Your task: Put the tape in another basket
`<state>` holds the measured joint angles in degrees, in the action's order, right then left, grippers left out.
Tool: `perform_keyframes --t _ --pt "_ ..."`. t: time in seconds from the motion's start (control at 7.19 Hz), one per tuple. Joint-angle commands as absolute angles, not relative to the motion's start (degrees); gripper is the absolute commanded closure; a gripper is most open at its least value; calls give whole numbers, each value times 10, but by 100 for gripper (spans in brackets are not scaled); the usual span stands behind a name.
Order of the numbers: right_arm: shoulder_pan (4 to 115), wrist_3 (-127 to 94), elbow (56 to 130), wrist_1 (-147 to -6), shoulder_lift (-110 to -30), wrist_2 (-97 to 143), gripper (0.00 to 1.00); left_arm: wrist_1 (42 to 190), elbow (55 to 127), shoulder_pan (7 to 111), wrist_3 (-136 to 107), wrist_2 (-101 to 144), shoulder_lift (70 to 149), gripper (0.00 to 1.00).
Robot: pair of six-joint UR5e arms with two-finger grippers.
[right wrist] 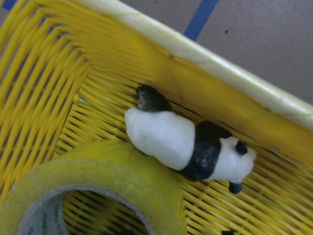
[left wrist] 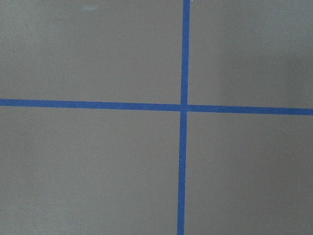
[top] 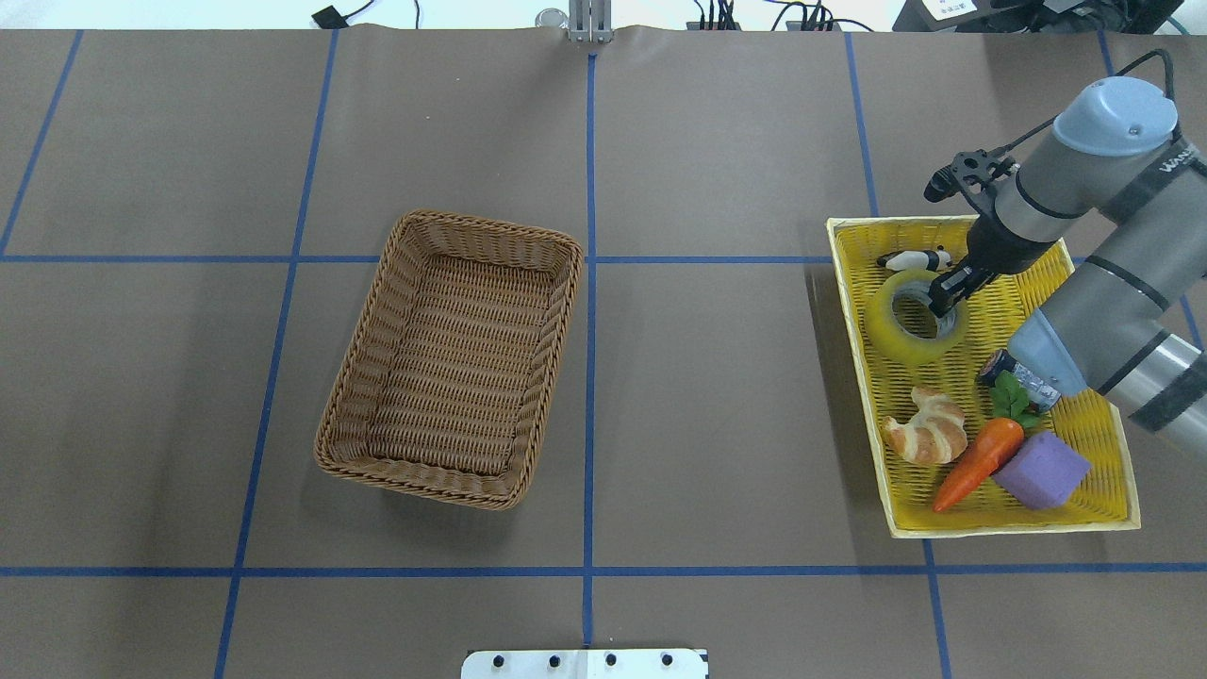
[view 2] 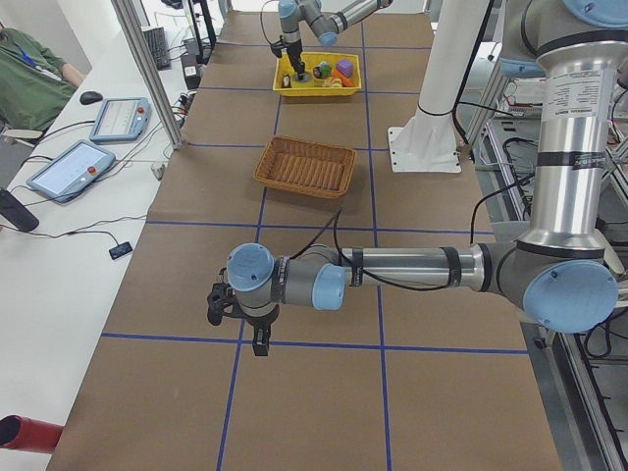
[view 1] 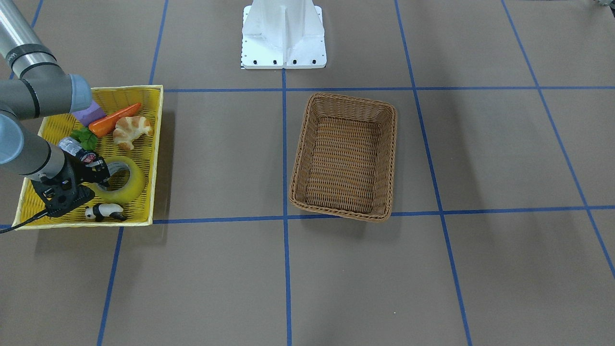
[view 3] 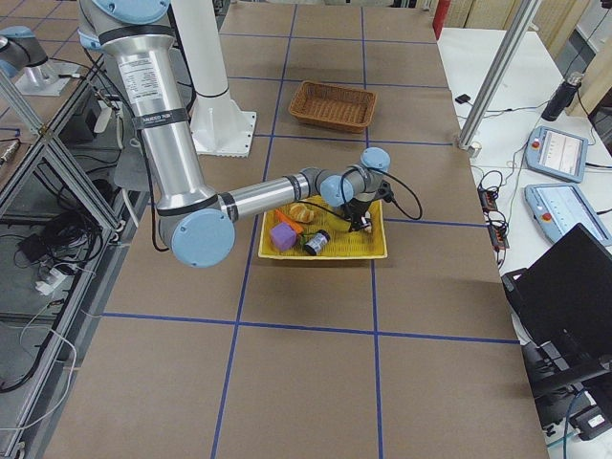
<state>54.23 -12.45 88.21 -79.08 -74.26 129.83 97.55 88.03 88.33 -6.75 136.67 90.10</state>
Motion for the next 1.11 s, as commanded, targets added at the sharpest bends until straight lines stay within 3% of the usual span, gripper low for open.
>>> perform_keyframes --t 0.0,0.28,0.7,0.97 --pt "559 -125 916 -794 -745 1316 100 976 880 883 -68 1367 901 2" --pt "635 -125 944 -794 -751 1416 100 976 880 883 -68 1367 902 2" --pt "635 -253 967 -776 -702 1415 100 998 877 883 -100 1367 941 2" --pt "598 -470 962 -643 -670 1395 100 1145 868 834 -239 1366 947 2"
